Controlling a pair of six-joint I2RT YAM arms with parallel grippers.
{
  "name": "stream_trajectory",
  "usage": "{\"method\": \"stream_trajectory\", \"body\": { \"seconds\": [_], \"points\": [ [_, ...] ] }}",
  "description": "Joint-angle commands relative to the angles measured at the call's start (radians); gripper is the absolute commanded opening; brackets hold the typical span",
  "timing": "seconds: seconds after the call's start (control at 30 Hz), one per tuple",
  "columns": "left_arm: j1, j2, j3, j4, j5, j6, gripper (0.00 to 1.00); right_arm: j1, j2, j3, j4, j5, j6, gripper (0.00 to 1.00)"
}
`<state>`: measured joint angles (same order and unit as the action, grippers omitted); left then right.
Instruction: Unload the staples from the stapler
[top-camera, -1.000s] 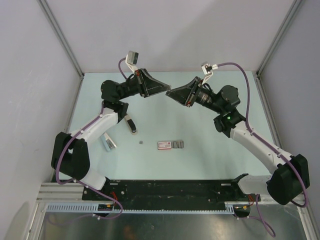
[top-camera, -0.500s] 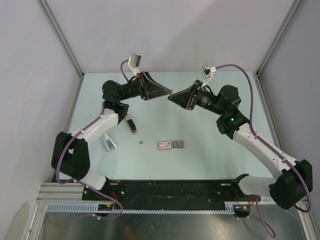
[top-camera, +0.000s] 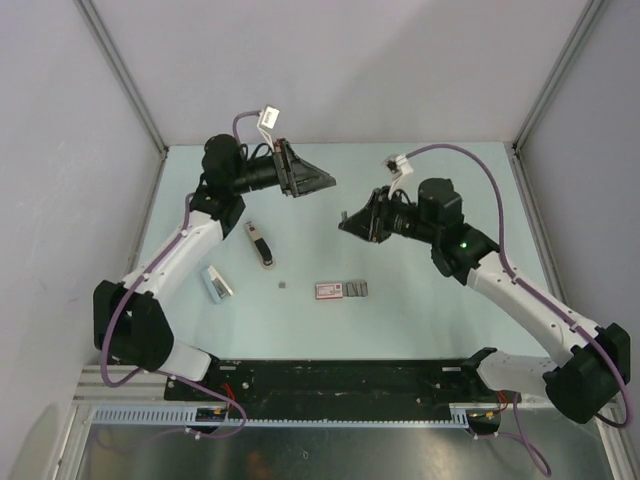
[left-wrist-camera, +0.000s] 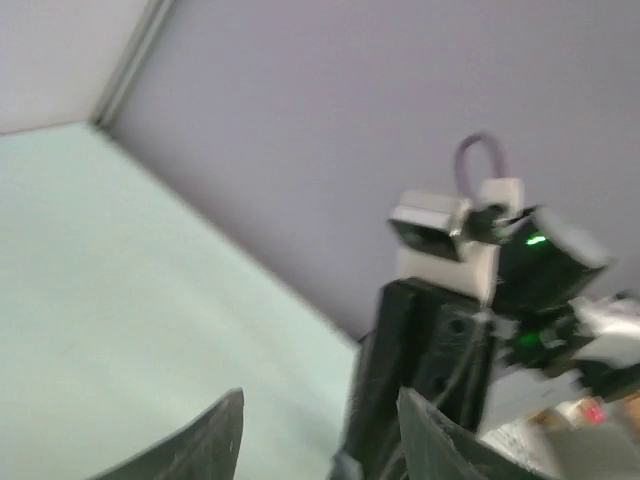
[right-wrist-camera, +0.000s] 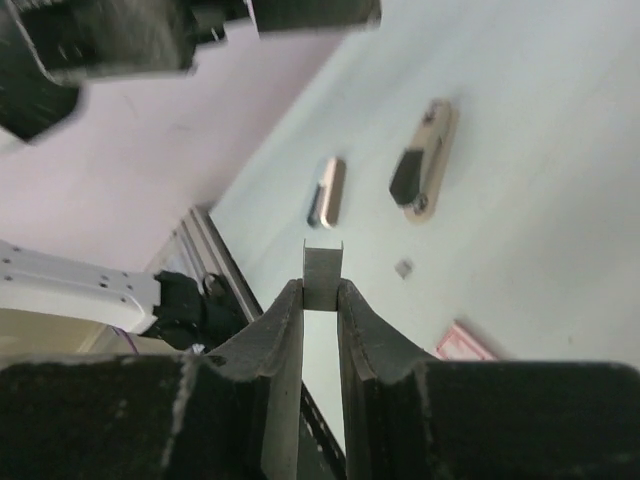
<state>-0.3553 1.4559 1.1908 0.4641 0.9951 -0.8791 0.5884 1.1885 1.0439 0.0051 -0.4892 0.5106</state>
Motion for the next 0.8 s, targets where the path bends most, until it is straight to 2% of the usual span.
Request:
{"method": "stream_trajectory", "body": {
  "seconds": [0.0,0.13,0.3,0.53,0.77],
  "points": [
    [-0.009,-0.019,0.088,-0.665,-0.195,0.58,0.66,0.086,-0.003,0.023,-0.282,0.167,-0.095,0.0],
    [-0.012,0.004,0.053,-0.835,-0.316,0.787,0.65,0.15,0.027,-0.027,-0.405,0.305,-0.092,0.0],
    [-0.015,0.018,-0.002,-0.919,-0.407,0.93,0.61,0.181,0.073,-0.117,-0.443,0.385,-0.031,0.0],
    [-0.043,0.02,-0.045,-0.957,-0.49,1.035,0.54,0.246,0.192,-0.144,-0.472,0.481,0.004,0.0],
    [-0.072,0.026,-0.069,-0.964,-0.499,1.072,0.5,0.256,0.28,-0.143,-0.452,0.516,0.019,0.0]
  ]
}}
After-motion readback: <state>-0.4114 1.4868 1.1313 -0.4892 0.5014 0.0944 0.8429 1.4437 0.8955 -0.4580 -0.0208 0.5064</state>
